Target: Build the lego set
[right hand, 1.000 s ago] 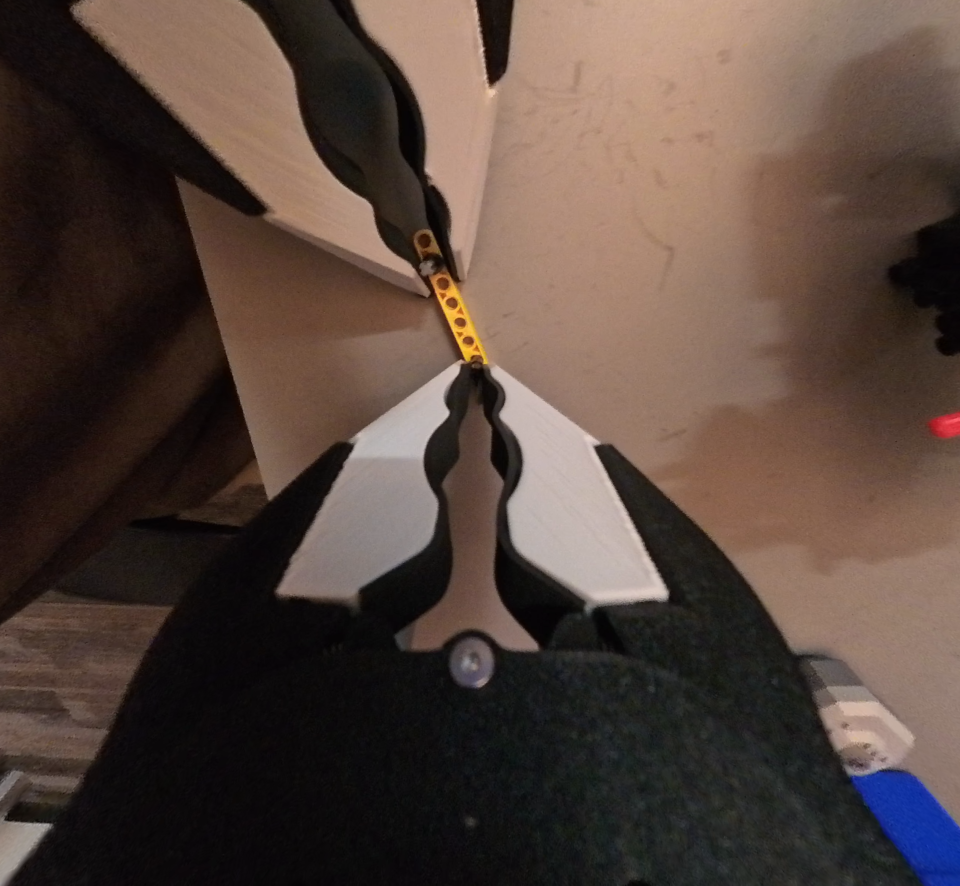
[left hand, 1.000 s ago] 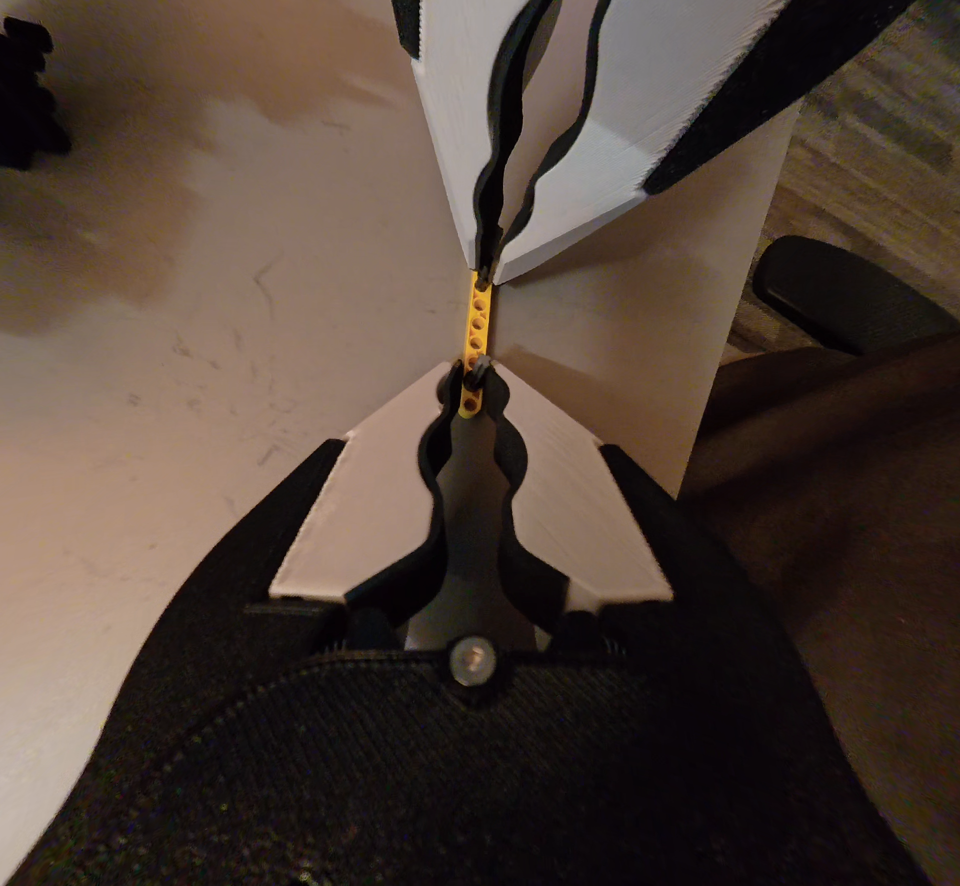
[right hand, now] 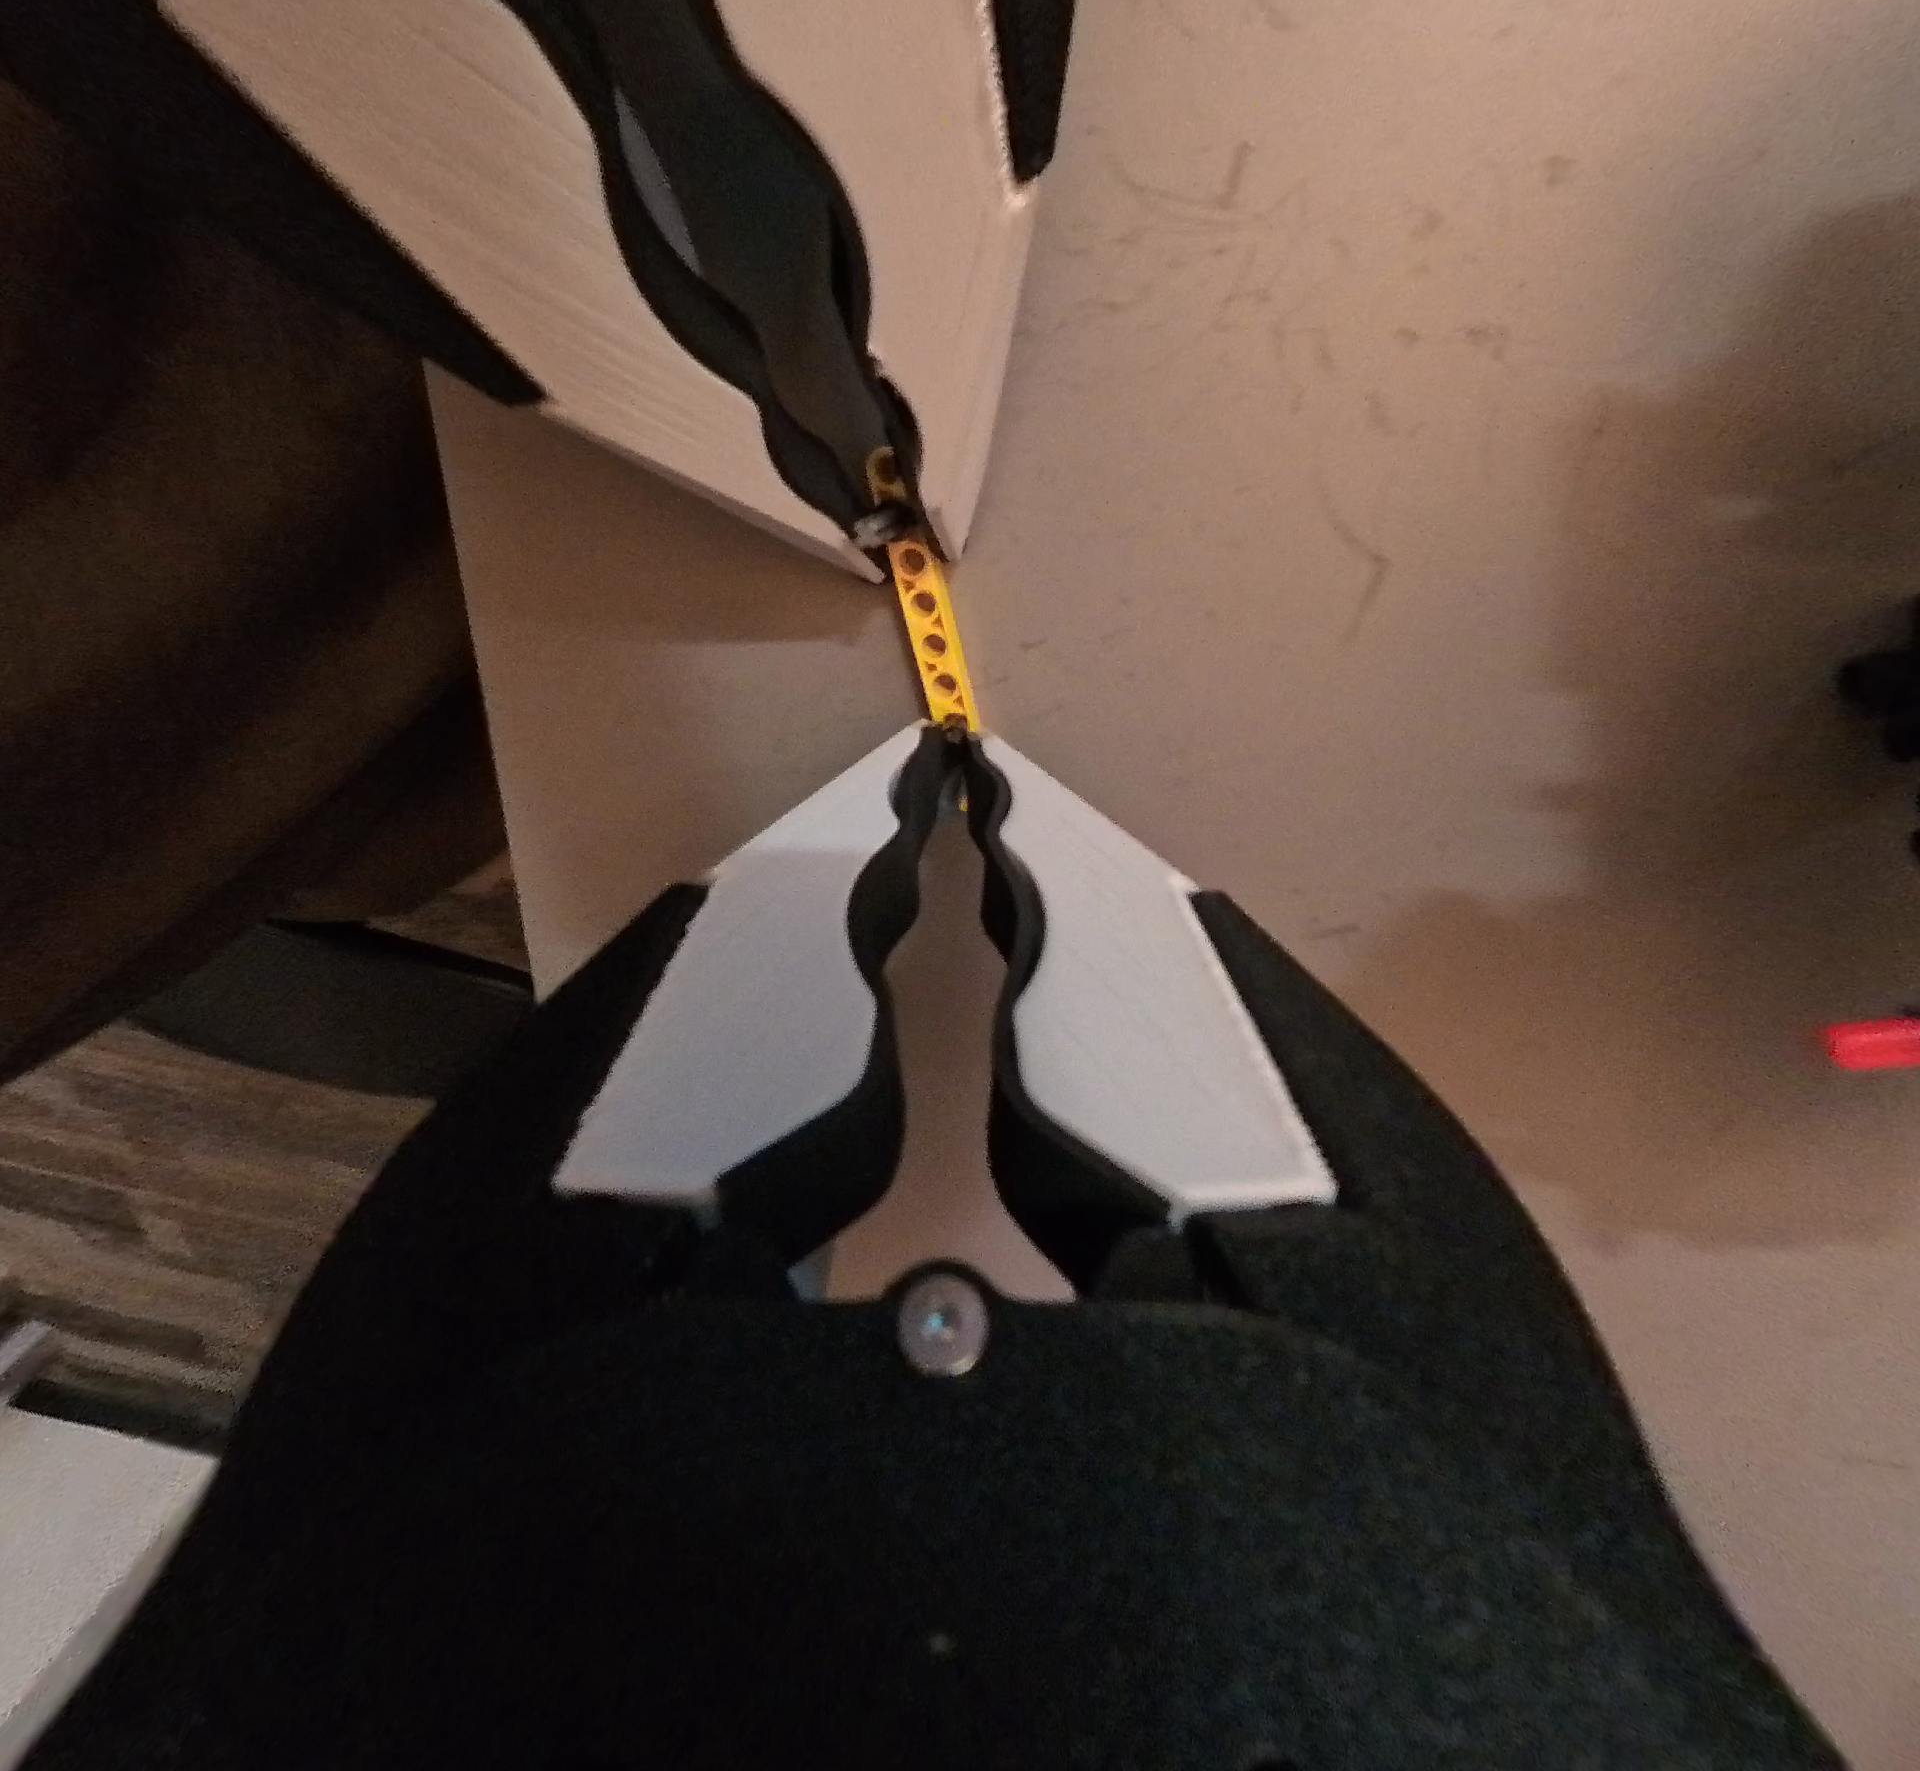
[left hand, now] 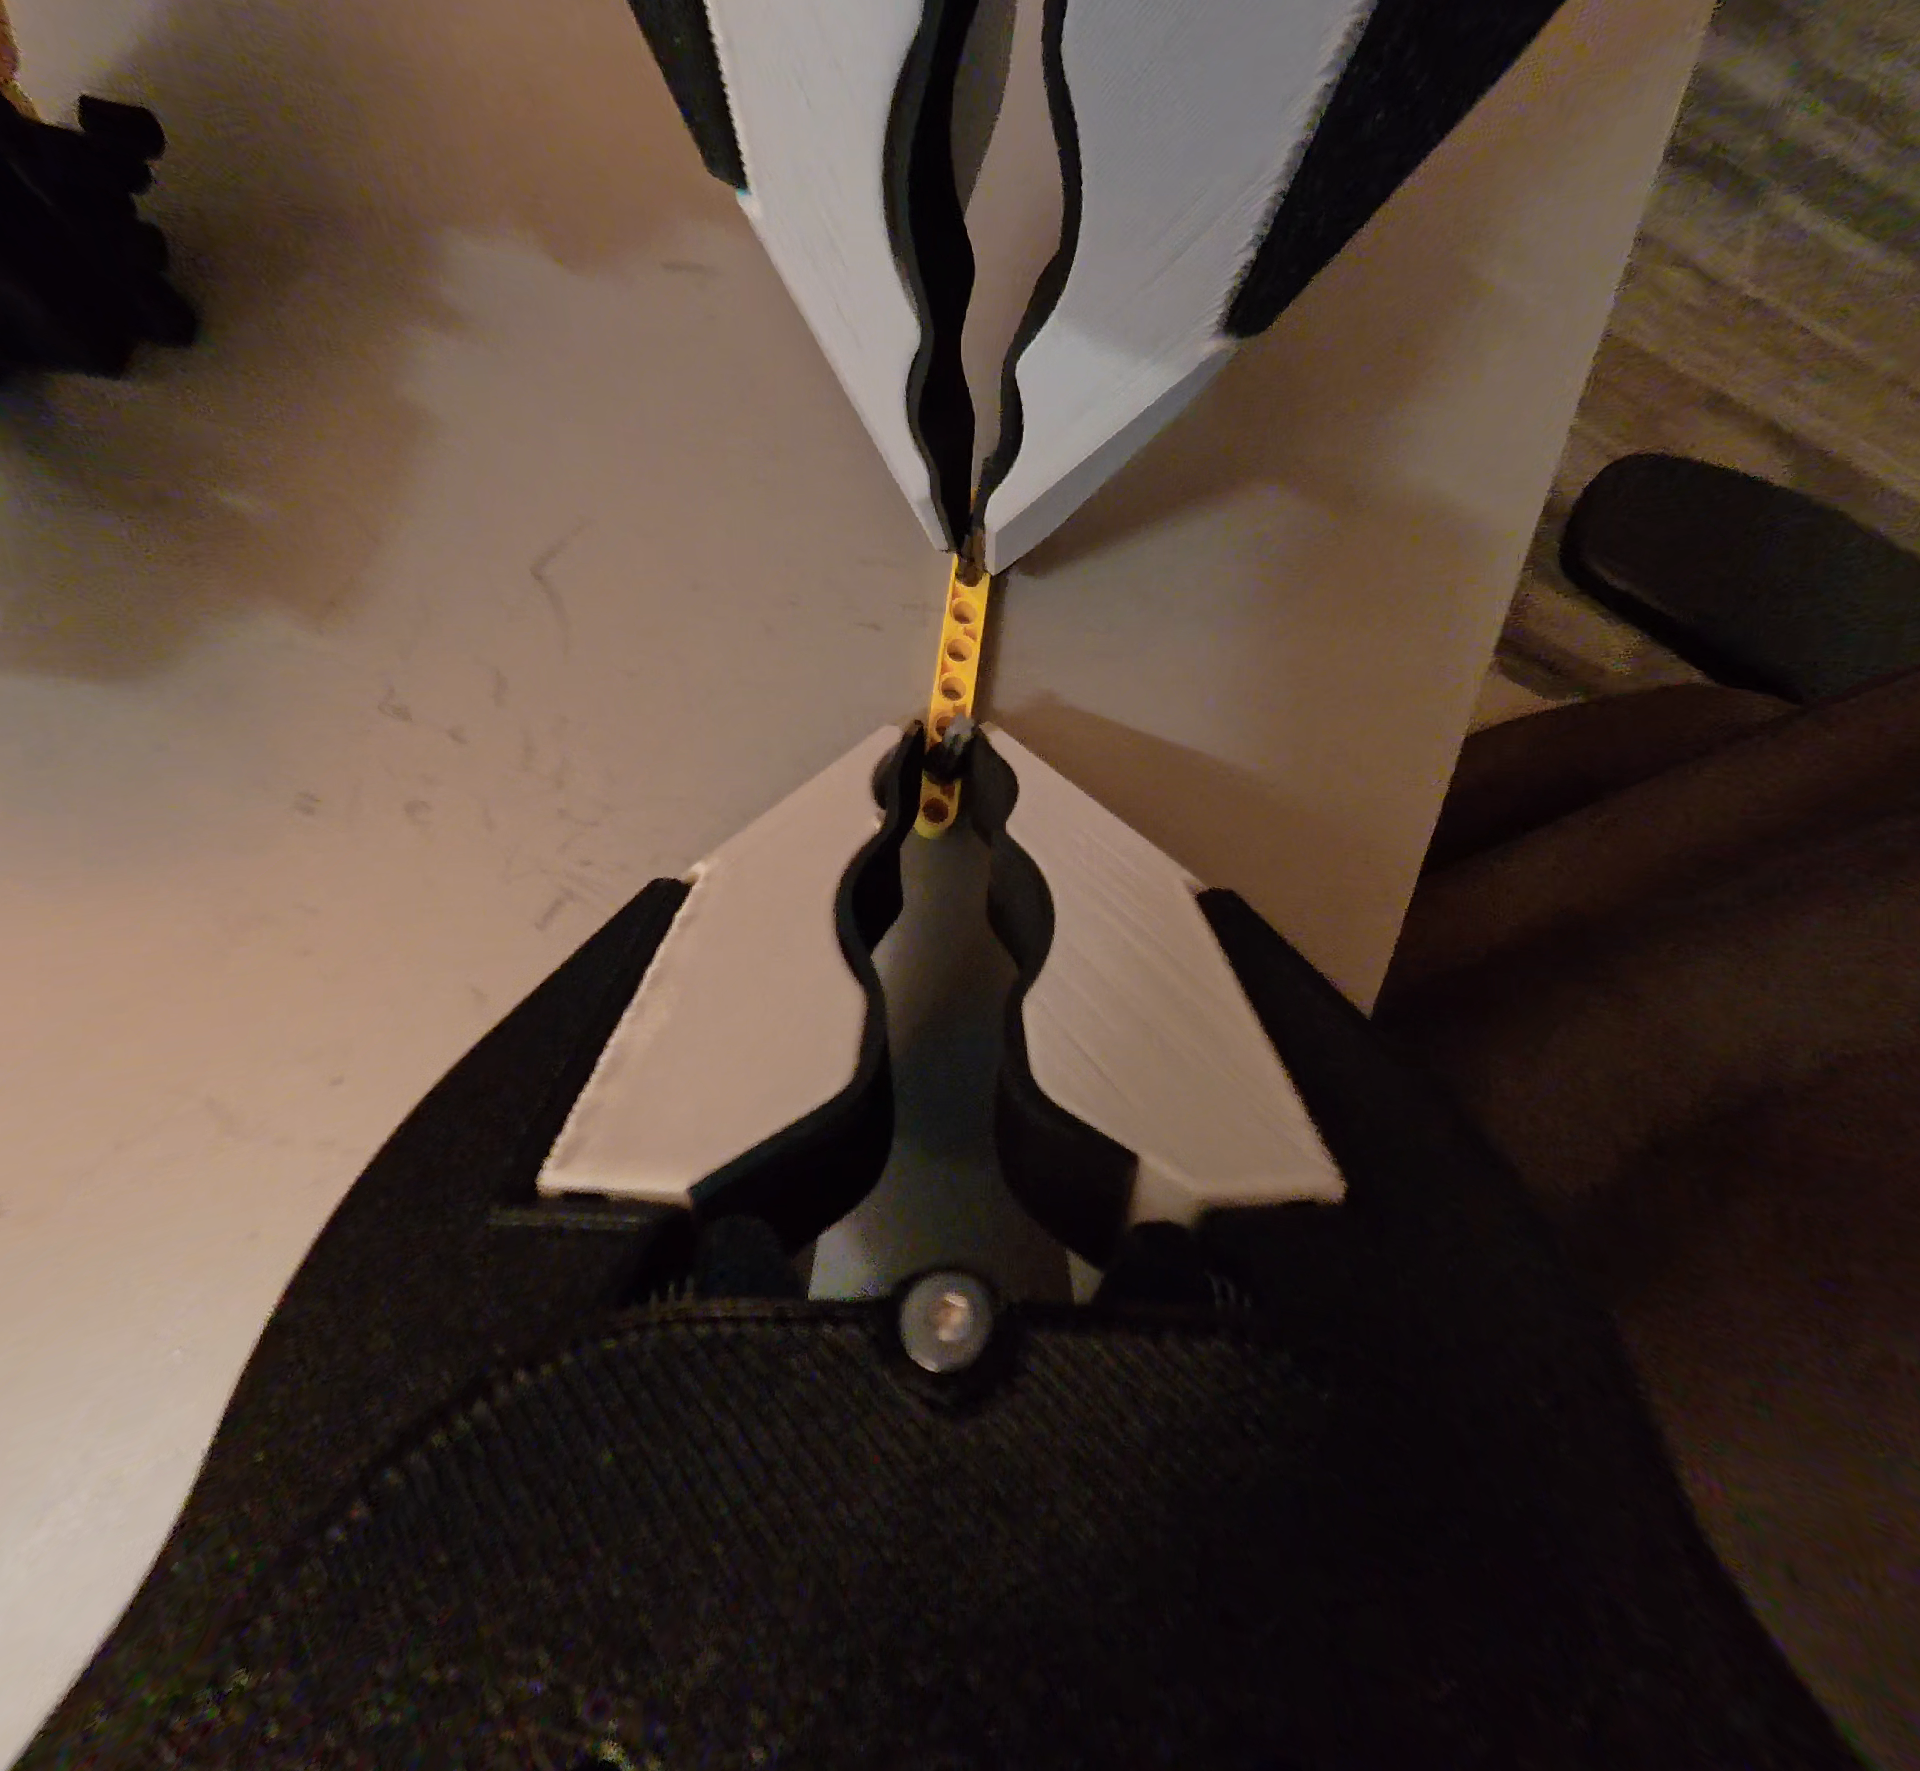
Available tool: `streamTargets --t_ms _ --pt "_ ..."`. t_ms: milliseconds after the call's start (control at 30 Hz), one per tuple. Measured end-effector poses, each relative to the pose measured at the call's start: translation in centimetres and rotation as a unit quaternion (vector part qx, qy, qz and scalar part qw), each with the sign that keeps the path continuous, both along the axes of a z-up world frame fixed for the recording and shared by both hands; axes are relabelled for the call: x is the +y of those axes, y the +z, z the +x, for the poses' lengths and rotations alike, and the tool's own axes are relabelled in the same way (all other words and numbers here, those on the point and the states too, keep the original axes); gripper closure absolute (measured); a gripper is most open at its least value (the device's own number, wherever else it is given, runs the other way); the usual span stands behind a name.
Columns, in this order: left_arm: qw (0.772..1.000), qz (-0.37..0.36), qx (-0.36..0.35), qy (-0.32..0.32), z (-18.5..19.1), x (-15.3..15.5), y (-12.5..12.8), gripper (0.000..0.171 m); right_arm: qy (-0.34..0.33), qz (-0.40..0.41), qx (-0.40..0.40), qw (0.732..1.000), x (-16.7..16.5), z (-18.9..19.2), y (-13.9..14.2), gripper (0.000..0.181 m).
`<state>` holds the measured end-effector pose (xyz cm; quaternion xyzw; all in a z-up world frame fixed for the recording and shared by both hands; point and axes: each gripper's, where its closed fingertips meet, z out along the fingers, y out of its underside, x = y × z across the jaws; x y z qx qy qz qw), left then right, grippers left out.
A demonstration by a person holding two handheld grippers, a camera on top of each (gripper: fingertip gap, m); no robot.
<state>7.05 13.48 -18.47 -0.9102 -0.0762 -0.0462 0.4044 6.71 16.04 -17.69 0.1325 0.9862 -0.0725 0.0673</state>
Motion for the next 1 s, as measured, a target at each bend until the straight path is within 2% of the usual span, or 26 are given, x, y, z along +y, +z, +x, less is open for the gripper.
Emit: streamTargets --t_ms 133,200,267,300,367,500,567,667,800,1000 --pt "1.000 0.000 0.018 -0.007 0.2 0.0 0.0 0.167 0.038 -0.008 0.019 0.999 0.0 0.1 0.0 0.178" --pt "0.999 0.021 -0.040 -0.012 0.5 -0.3 0.6 0.165 0.048 -0.006 0.022 0.999 0.0 0.1 0.0 0.178" --pt "0.989 0.079 -0.123 -0.011 0.2 -1.1 2.3 0.166 0.050 -0.003 0.025 0.998 0.0 0.1 0.0 0.178" --pt "0.985 0.100 -0.141 -0.003 -0.3 -1.6 2.9 0.166 0.051 -0.002 0.028 0.998 0.0 0.1 0.0 0.178" --pt "0.985 0.111 -0.135 0.009 -1.0 -2.1 3.2 0.163 0.052 0.001 0.034 0.998 0.1 0.1 0.0 0.178" --pt "0.997 0.043 -0.059 0.007 -0.3 -1.5 1.2 0.148 0.063 0.021 0.034 0.997 0.1 0.1 -0.1 0.178" --pt "0.997 0.045 -0.065 0.013 -0.1 -1.1 1.2 0.143 0.065 0.029 0.028 0.997 0.1 0.1 -0.1 0.178" --pt "0.994 0.049 -0.095 0.015 0.2 -0.7 1.3 0.145 0.061 0.034 0.014 0.997 0.1 0.1 -0.1 0.178" --pt "0.995 0.037 -0.085 0.028 -0.2 -0.7 0.9 0.153 0.061 0.042 -0.006 0.997 0.1 0.1 -0.1 0.179" --pt "0.995 0.042 -0.082 0.034 -0.3 -0.9 1.0 0.155 0.063 0.025 -0.023 0.997 -0.7 0.4 -0.9 0.179"
